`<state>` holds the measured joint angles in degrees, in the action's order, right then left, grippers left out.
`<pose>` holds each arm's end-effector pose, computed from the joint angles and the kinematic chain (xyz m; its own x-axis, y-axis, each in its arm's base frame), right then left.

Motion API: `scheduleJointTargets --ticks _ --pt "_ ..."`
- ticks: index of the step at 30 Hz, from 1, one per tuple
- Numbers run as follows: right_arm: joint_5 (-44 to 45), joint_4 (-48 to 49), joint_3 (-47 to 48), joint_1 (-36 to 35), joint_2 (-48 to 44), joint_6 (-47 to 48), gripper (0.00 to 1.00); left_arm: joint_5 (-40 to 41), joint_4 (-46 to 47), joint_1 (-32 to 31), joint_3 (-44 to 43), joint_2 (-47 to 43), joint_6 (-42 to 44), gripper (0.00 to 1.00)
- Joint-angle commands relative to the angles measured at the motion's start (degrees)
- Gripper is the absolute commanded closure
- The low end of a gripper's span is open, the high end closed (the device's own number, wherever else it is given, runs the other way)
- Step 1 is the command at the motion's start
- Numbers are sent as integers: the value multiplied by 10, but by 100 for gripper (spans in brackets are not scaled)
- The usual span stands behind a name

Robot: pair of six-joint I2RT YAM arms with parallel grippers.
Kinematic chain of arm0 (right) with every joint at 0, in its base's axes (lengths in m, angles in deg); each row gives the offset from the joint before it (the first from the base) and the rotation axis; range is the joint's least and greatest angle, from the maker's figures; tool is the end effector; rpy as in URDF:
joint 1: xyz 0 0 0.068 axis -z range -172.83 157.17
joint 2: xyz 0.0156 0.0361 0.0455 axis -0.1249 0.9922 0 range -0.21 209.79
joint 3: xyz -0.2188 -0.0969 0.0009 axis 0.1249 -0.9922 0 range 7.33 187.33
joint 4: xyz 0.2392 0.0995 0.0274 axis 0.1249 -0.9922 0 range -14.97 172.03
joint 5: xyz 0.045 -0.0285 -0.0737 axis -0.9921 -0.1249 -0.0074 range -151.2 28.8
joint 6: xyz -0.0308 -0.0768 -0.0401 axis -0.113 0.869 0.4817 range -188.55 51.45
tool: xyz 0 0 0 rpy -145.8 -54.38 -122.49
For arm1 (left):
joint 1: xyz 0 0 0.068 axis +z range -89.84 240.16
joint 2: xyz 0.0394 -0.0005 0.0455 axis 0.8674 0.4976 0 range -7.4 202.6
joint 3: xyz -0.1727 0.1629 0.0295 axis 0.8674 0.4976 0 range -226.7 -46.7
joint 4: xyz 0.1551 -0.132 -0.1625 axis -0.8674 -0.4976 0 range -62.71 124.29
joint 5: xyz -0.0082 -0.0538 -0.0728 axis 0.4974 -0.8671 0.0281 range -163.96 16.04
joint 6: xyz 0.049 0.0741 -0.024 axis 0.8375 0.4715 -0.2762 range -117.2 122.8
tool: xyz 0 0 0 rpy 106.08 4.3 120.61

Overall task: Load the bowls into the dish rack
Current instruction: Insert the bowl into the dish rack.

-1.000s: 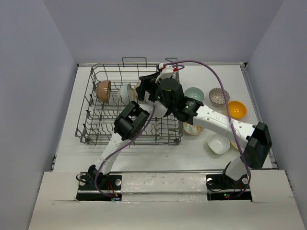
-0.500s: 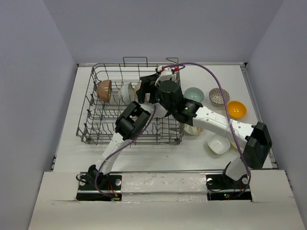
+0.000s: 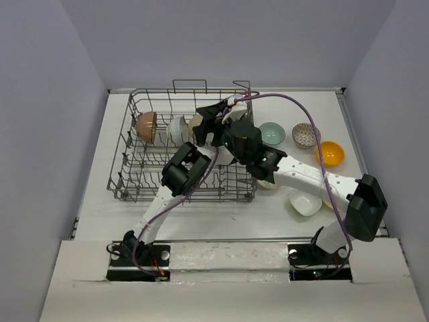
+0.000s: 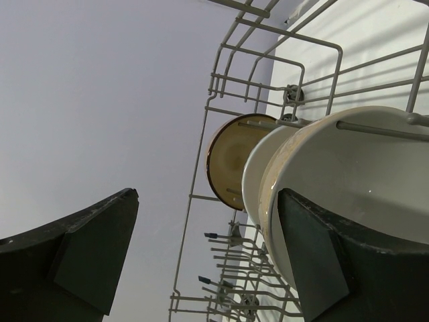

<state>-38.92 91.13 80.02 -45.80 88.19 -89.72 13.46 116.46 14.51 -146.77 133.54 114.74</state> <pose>0.2744 0.3118 0.3170 -0.2496 0.2241 -0.9421 -0.4524 0.8332 0.3180 0.3948 -0.2855 0.1949 -0.6291 0.7034 -0.3308 -0.2439 0.2255 0.9432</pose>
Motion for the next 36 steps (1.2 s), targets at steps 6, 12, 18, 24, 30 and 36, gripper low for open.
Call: scheduleJointTargets --ticks 6,12,18,24,30,36 --pt "12 99 -68 6 -10 34 0 110 372 -36 -6 8 114 1" --pt "-3 142 -76 6 -12 52 0 110 372 -44 -7 4 127 1" --pt "-18 130 -56 6 -2 47 0 109 367 -52 18 -10 116 1" --pt "-36 113 -32 6 2 31 0 73 196 -53 68 -67 -61 1" --pt "-49 79 1 6 0 19 0 62 78 -52 61 -83 -171 1" --pt "-57 74 2 6 -7 17 0 50 -30 -55 66 -101 -274 1"
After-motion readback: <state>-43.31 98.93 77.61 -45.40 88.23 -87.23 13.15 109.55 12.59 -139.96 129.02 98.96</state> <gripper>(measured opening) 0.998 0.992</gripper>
